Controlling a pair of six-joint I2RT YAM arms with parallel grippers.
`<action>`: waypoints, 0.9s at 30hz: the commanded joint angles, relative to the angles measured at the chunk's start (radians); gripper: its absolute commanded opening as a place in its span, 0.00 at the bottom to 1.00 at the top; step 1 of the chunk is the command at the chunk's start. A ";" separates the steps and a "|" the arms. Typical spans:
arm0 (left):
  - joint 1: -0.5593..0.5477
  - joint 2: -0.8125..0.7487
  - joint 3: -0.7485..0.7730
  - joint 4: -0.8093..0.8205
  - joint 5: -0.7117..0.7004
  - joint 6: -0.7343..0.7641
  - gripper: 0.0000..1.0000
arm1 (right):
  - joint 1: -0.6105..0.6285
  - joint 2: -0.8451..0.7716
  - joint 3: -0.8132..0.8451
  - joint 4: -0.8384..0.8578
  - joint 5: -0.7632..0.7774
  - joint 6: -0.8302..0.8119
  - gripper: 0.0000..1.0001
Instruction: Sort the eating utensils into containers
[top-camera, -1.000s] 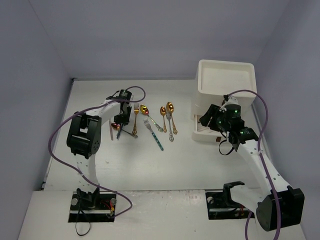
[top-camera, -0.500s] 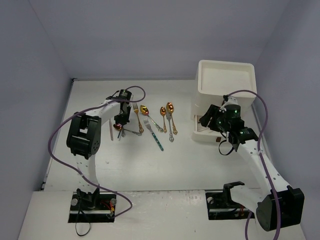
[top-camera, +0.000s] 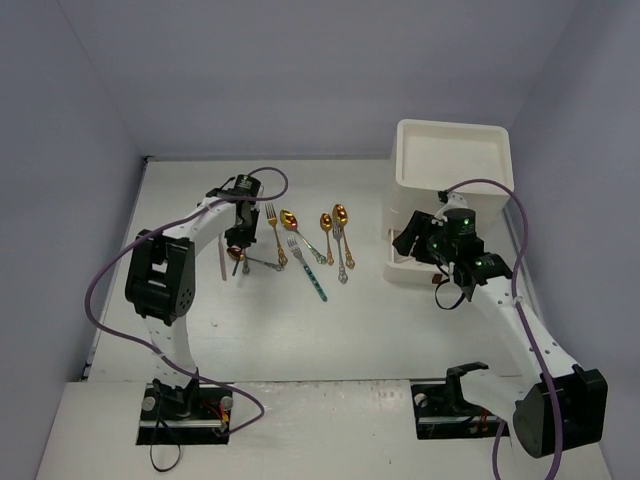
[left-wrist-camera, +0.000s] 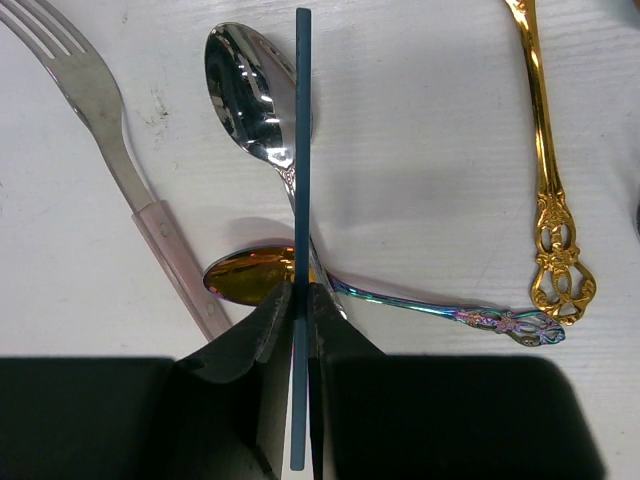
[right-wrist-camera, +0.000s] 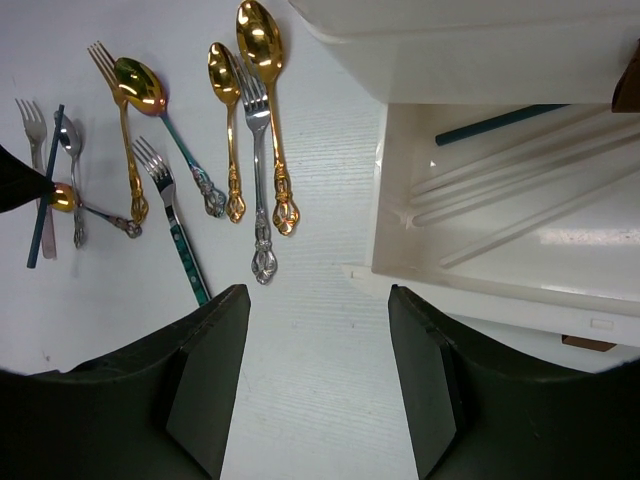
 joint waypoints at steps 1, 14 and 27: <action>0.000 -0.088 0.051 -0.032 0.012 -0.033 0.00 | 0.016 -0.001 0.055 0.039 -0.038 -0.021 0.55; -0.059 -0.392 -0.006 0.282 0.396 -0.540 0.00 | 0.239 -0.002 0.207 0.118 -0.074 0.013 0.55; -0.214 -0.487 -0.102 0.638 0.489 -0.798 0.00 | 0.400 0.117 0.330 0.251 -0.085 0.101 0.54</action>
